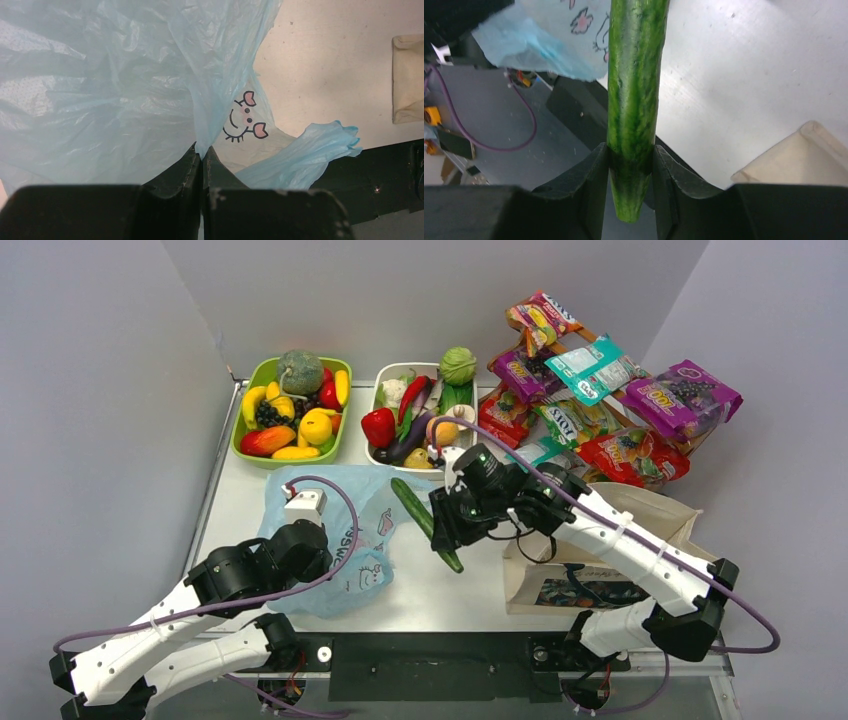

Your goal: Place the food into the grocery bag and tie it

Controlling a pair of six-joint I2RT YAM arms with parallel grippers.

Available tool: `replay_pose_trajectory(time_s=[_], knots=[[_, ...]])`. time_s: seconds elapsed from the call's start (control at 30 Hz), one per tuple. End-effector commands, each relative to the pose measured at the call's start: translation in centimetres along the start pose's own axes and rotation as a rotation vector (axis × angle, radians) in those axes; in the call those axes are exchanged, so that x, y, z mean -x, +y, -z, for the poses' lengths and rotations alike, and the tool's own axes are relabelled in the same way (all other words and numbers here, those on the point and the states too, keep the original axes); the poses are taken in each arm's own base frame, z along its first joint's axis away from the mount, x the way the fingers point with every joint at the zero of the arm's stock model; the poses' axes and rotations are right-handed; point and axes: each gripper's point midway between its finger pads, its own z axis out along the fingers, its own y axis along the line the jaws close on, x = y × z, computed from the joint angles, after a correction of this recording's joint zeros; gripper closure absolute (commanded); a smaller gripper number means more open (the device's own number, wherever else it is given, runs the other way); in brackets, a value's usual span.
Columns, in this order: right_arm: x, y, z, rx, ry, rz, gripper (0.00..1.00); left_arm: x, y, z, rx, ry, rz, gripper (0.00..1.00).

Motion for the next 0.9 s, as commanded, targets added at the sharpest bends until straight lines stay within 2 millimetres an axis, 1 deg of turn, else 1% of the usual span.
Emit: replay_pose_trajectory(time_s=[0.0, 0.03, 0.07, 0.1, 0.2, 0.33, 0.4, 0.43, 0.47, 0.53, 0.63, 0.67, 0.73, 0.87], knots=[[-2.5, 1.3, 0.0, 0.025, 0.026, 0.047, 1.0, 0.8, -0.4, -0.1, -0.015, -0.039, 0.023, 1.0], [-3.1, 1.4, -0.3, 0.027, 0.042, 0.054, 1.0, 0.9, -0.4, -0.1, -0.016, -0.041, 0.024, 1.0], [-3.5, 2.2, -0.5, 0.049, 0.049, 0.072, 1.0, 0.9, -0.4, -0.1, -0.016, -0.041, 0.025, 1.0], [-3.9, 2.3, -1.0, 0.051, 0.063, 0.08, 1.0, 0.9, -0.4, -0.1, -0.017, -0.041, 0.025, 1.0], [-4.0, 3.0, -2.0, 0.058, 0.076, 0.1, 1.0, 0.8, -0.4, -0.1, -0.015, -0.04, 0.023, 1.0], [-2.3, 3.6, -3.4, 0.032, 0.067, 0.087, 1.0, 0.9, -0.4, -0.1, -0.015, -0.04, 0.023, 1.0], [-1.0, 4.2, -4.6, 0.027, 0.07, 0.089, 1.0, 0.8, -0.4, -0.1, -0.016, -0.042, 0.024, 1.0], [-0.6, 4.4, -4.9, 0.024, 0.072, 0.09, 1.0, 0.9, -0.4, -0.1, -0.017, -0.042, 0.024, 1.0], [-0.1, 4.6, -5.7, 0.018, 0.078, 0.097, 1.0, 0.9, -0.4, -0.1, -0.019, -0.043, 0.026, 1.0], [0.7, 4.7, -6.9, 0.002, 0.089, 0.11, 1.0, 0.8, -0.4, -0.1, -0.019, -0.042, 0.024, 1.0], [1.8, 4.2, -8.6, -0.04, 0.097, 0.125, 1.0, 0.9, -0.4, 0.0, -0.02, -0.044, 0.025, 1.0], [2.2, 4.3, -9.4, -0.044, 0.101, 0.128, 1.0, 0.9, -0.4, 0.0, -0.02, -0.044, 0.025, 1.0], [3.0, 4.5, -10.4, -0.047, 0.101, 0.145, 1.0, 0.9, -0.4, 0.0, -0.025, -0.047, 0.028, 1.0], [4.8, 4.9, -12.1, -0.049, 0.067, 0.186, 1.0, 1.0, -0.4, 0.2, -0.034, -0.055, 0.033, 1.0]])
